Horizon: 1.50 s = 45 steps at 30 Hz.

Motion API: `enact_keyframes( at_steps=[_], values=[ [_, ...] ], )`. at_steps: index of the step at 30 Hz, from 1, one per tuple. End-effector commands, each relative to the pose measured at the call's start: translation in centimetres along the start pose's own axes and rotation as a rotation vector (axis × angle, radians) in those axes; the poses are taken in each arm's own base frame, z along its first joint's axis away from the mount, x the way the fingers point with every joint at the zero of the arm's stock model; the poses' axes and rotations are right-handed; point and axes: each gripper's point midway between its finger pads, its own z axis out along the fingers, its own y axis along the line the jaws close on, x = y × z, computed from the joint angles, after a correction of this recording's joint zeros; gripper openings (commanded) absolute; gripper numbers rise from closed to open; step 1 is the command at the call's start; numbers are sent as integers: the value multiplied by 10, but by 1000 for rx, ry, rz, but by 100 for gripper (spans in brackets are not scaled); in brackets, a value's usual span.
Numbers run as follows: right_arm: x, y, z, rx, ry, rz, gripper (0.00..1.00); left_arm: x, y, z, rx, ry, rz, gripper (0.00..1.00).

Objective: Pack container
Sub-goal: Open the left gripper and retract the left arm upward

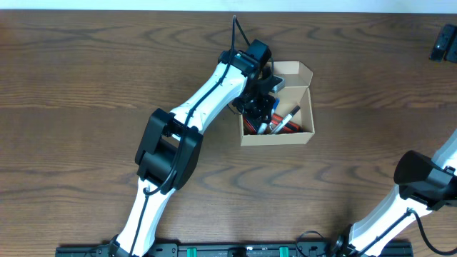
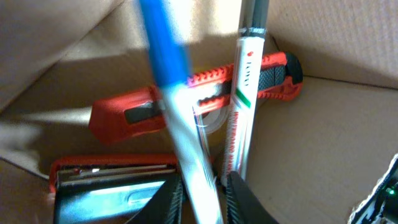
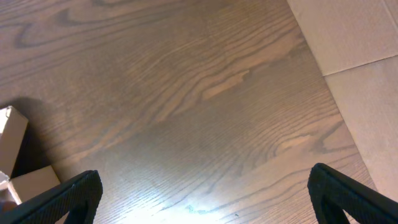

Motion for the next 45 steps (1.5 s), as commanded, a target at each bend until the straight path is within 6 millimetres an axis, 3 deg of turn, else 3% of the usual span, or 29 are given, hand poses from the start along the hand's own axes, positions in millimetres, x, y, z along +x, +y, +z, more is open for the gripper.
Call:
enact_keyframes(
  at_steps=[1, 8, 12, 19, 24, 30, 35, 41, 45],
  values=[
    [-2, -2, -10, -2, -27, 20, 99, -3, 3, -2, -7, -6, 16, 29],
    [-2, -2, -10, -2, -27, 20, 99, -3, 2, -2, -7, -8, 17, 29],
    [-2, -2, -10, -2, -27, 20, 99, -11, -4, -13, -5, -29, 28, 29],
    [-2, -2, -10, -2, -27, 20, 99, -39, -29, -68, -29, -126, 85, 26],
    [-2, -2, -10, -2, -27, 20, 99, -58, -40, -132, -99, -249, 94, 29],
    [-2, -2, -10, -2, -27, 20, 99, -56, -7, -226, -264, -416, 5, 42],
    [-2, -2, -10, -2, -27, 20, 99, -21, 49, -286, -428, -457, -166, 43],
    [-4, -1, -10, -10, -36, 25, 99, 16, 99, -334, -499, -510, -350, 44],
    [-27, 27, -15, -173, -122, 98, 99, 30, 123, -349, -501, -532, -439, 45]
  ],
)
